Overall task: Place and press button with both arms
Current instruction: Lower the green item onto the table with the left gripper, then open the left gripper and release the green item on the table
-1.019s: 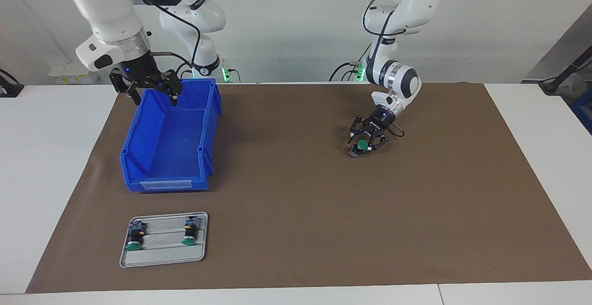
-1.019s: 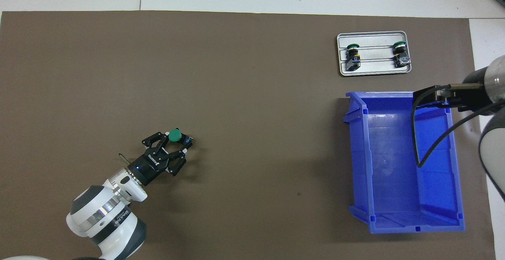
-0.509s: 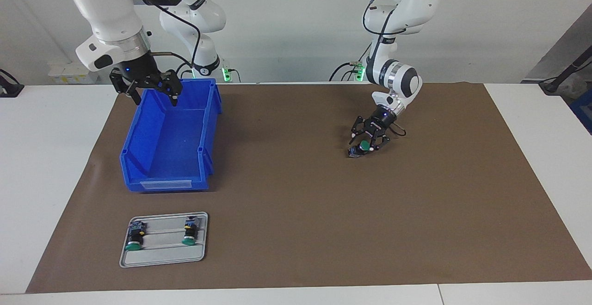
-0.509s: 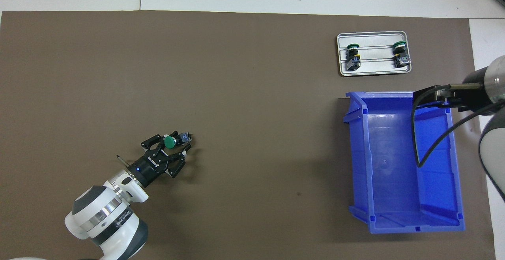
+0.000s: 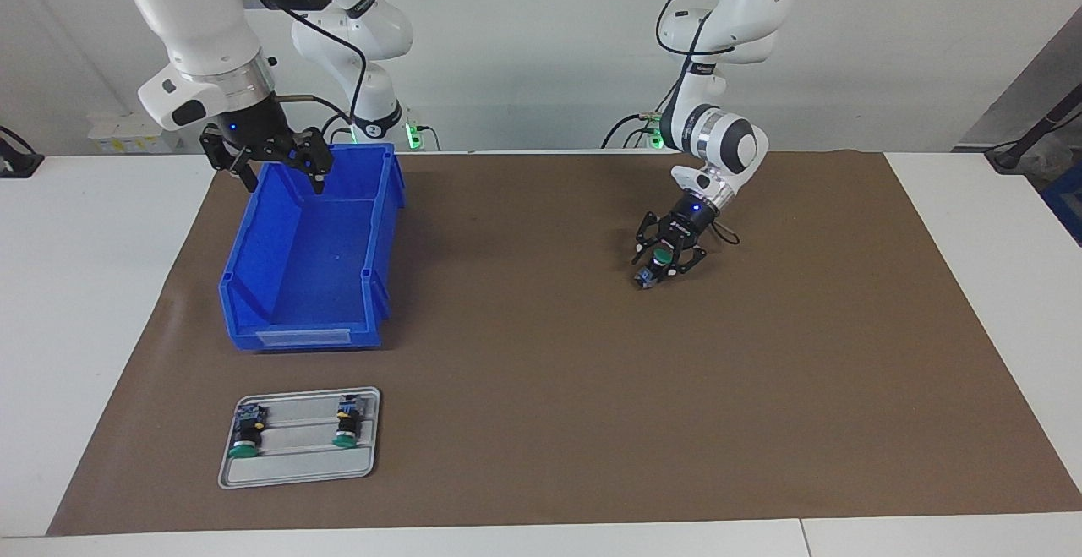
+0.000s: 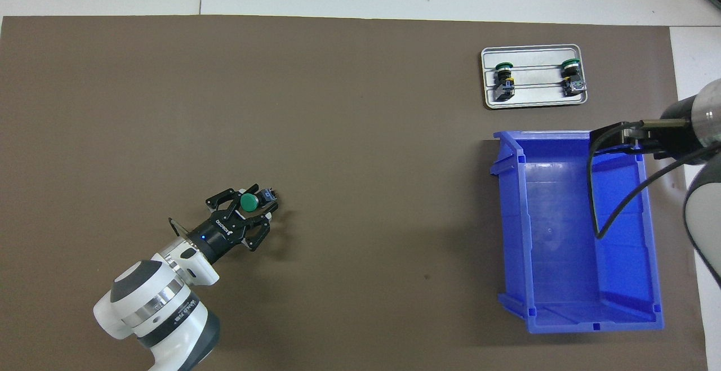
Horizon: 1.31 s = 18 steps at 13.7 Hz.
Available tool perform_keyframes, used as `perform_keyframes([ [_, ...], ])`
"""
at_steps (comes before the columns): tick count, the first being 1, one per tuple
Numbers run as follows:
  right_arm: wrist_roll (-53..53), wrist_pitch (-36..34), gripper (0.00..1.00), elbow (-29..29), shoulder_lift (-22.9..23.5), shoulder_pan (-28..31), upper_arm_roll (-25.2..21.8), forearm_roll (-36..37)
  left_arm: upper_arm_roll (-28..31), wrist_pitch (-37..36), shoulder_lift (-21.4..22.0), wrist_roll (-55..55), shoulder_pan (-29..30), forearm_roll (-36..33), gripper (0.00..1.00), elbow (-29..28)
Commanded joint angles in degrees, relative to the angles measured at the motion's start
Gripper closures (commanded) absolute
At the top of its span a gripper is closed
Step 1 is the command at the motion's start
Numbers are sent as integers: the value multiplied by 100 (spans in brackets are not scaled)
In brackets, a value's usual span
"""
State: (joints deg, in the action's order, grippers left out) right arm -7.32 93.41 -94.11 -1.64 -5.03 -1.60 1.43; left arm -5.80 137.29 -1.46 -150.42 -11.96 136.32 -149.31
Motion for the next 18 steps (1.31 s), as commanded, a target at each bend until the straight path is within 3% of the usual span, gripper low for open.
perform_keyframes([
  [1, -42, -16, 0, -63, -65, 19, 2, -64, 26, 307, 129, 101, -140, 97, 39, 78],
  [10, -42, -16, 0, -63, -65, 19, 2, -64, 26, 465, 76, 154, -245, 97, 38, 209],
  [14, -42, -16, 0, -63, -65, 19, 2, -64, -140, 1369, 137, 593, -254, 88, 38, 753],
  [18, -42, -16, 0, -63, -65, 19, 2, -64, -167, 1475, 155, 768, -254, 88, 38, 842],
])
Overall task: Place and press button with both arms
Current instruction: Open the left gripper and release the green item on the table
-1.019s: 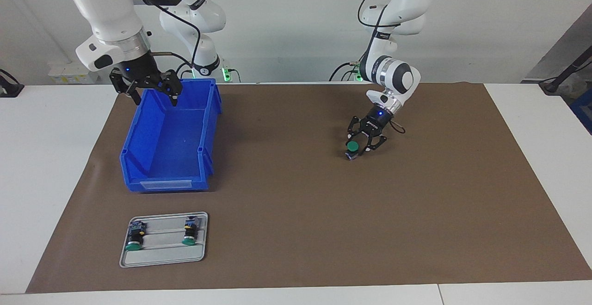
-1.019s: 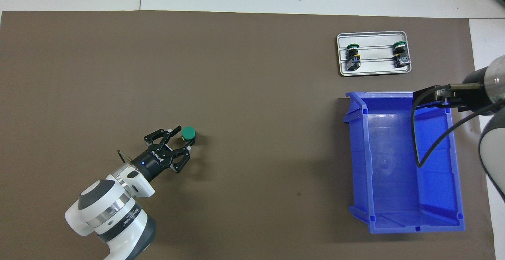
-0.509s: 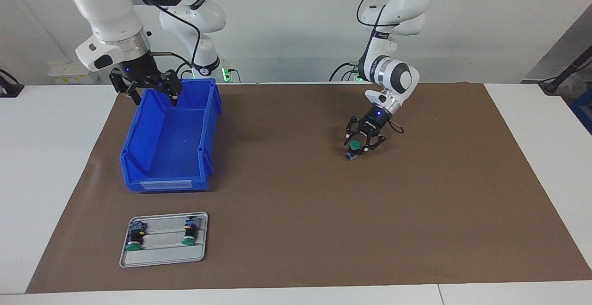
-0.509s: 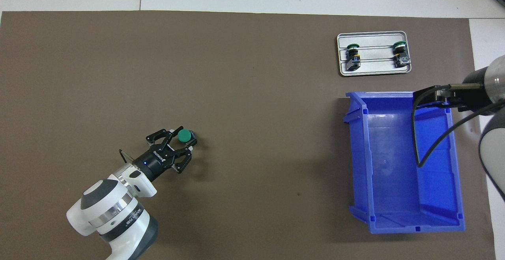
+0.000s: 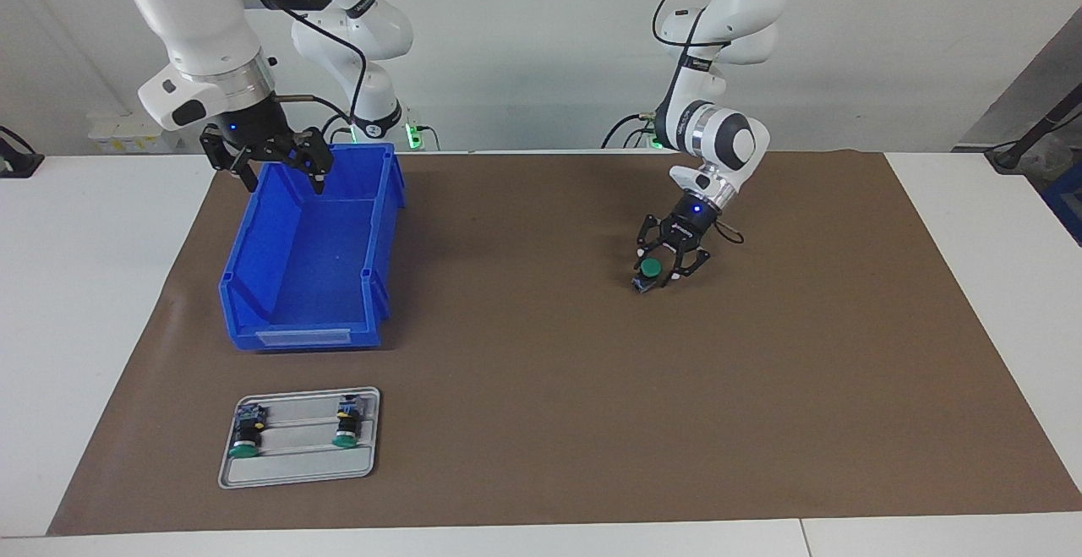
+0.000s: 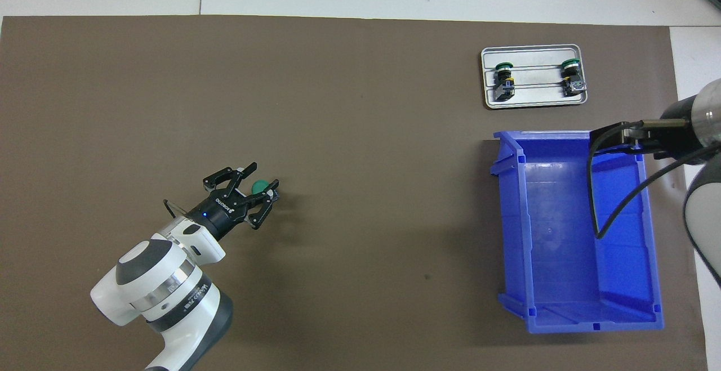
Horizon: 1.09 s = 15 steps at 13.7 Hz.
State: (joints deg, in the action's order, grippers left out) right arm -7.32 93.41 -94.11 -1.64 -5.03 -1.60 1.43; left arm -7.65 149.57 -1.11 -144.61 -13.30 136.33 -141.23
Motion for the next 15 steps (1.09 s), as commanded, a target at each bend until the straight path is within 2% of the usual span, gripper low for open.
perform_keyframes([
  [1, -42, -16, 0, -63, -65, 19, 2, -64, 10, 379, 198, 266, -120, 87, 38, 60],
  [4, -42, -16, 0, -63, -65, 19, 2, -64, -157, 853, 392, 713, -129, 87, 38, 243],
  [7, -42, -16, 0, -63, -65, 19, 2, -64, -324, 1530, 323, 1118, -120, 78, 38, 735],
  [13, -42, -16, 0, -63, -65, 19, 2, -64, -298, 1734, -3, 2339, 3, 43, 38, 1658],
  [15, -42, -16, 0, -63, -65, 11, 2, -64, -316, 1734, -125, 2717, 204, 35, 38, 1931],
])
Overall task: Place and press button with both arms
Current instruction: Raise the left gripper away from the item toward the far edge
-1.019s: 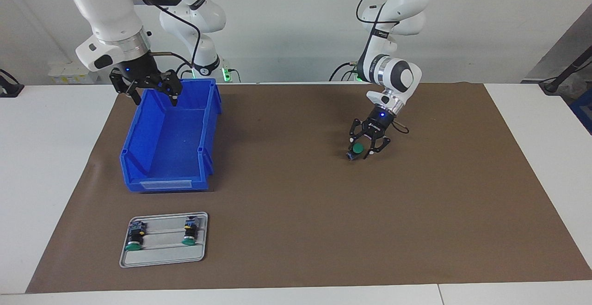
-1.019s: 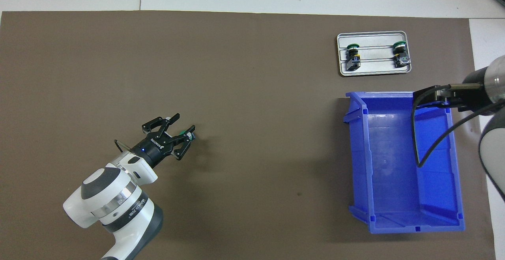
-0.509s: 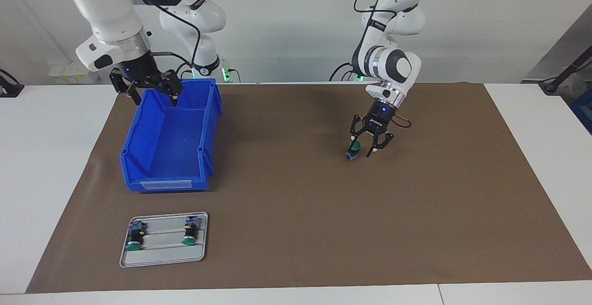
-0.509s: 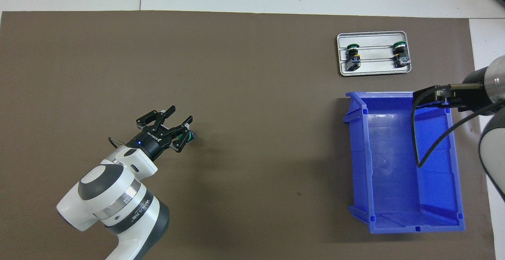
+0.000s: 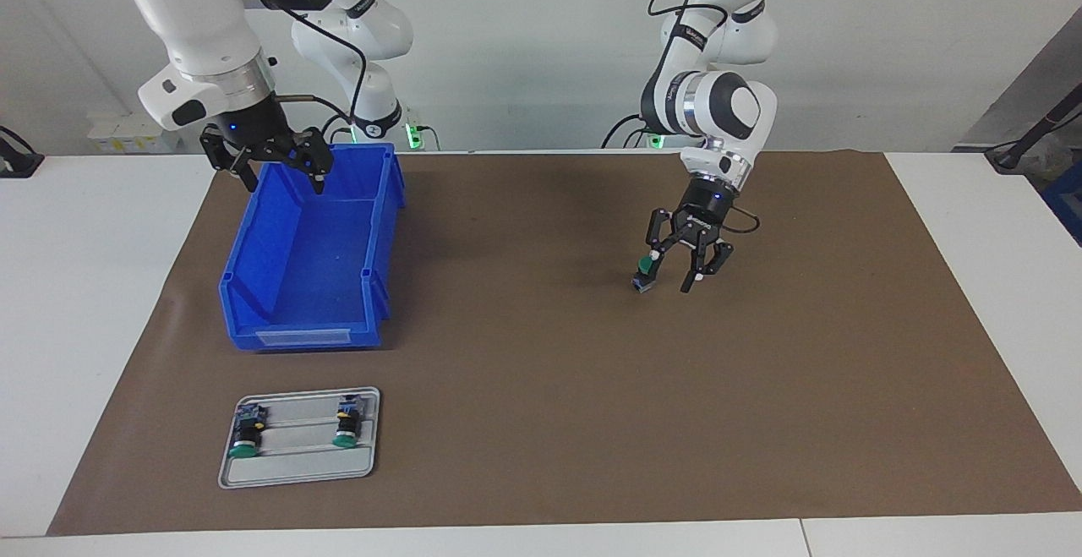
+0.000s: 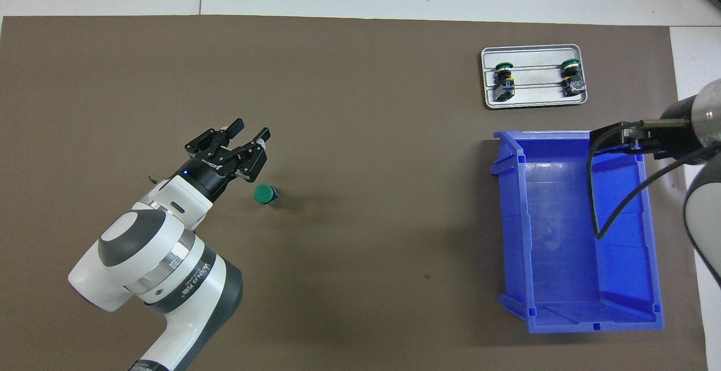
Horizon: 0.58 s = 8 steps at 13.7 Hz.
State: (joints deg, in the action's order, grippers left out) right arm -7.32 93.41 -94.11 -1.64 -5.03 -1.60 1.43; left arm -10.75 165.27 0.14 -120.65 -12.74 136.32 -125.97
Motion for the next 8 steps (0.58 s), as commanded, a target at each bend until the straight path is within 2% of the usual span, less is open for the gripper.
perform_keyframes([
  [1, -42, -16, 0, -63, -65, 19, 2, -64, 11, 163, -312, 540, 184, 35, 38, 554],
  [4, -42, -16, 0, -63, -65, 19, 2, -64, -6, 172, -549, 1382, 570, -218, 38, 1073],
  [8, -42, -16, 0, -63, -65, 19, 2, -64, 3, 172, -874, 3245, 790, -1465, 38, 1750],
])
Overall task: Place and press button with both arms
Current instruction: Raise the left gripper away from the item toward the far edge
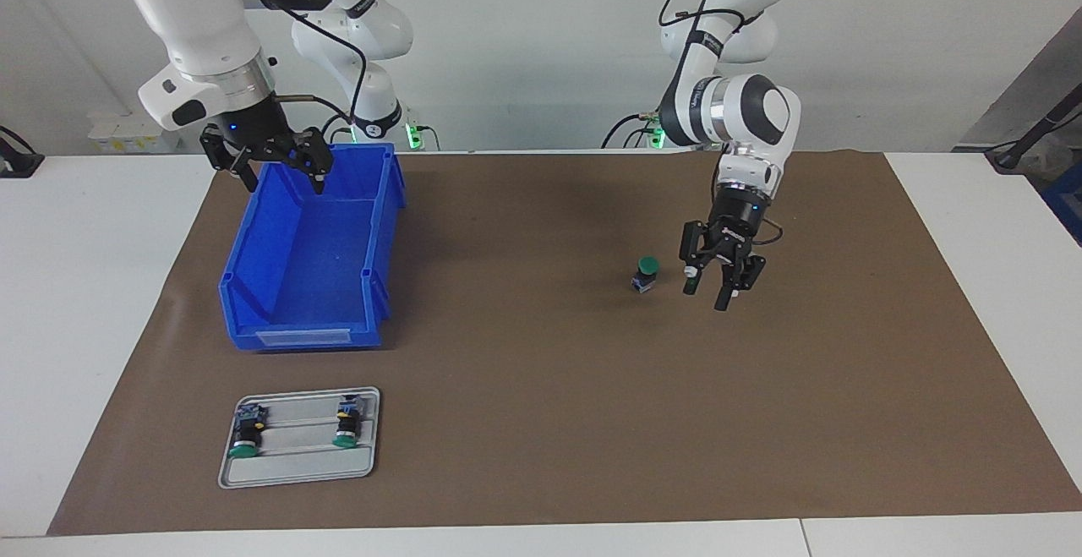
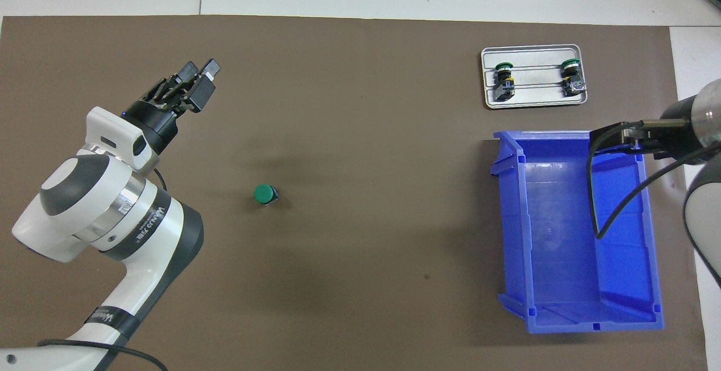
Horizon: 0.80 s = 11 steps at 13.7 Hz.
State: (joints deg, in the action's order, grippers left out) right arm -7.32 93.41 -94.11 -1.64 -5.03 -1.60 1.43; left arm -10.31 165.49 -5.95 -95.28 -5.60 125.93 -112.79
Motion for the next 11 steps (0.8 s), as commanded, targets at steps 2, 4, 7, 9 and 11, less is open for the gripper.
perform_keyframes([
  [2, -42, -16, 0, -63, -65, 19, 2, -64, -24, 141, -337, 1229, 94, -735, 38, 582],
  [4, -42, -16, 0, -63, -65, 11, 2, -64, -24, 132, -372, 1590, 217, -868, 38, 697],
  [7, -42, -16, 0, -63, -65, 19, 2, -64, -24, 106, -468, 2423, 358, -1253, 38, 968],
  [9, -42, -16, 0, -63, -65, 11, 2, -64, -24, 97, -591, 3319, 393, -1736, 38, 1232],
  [11, -42, -16, 0, -63, -65, 19, 2, -64, -6, 88, -635, 4242, 446, -2289, 38, 1382],
])
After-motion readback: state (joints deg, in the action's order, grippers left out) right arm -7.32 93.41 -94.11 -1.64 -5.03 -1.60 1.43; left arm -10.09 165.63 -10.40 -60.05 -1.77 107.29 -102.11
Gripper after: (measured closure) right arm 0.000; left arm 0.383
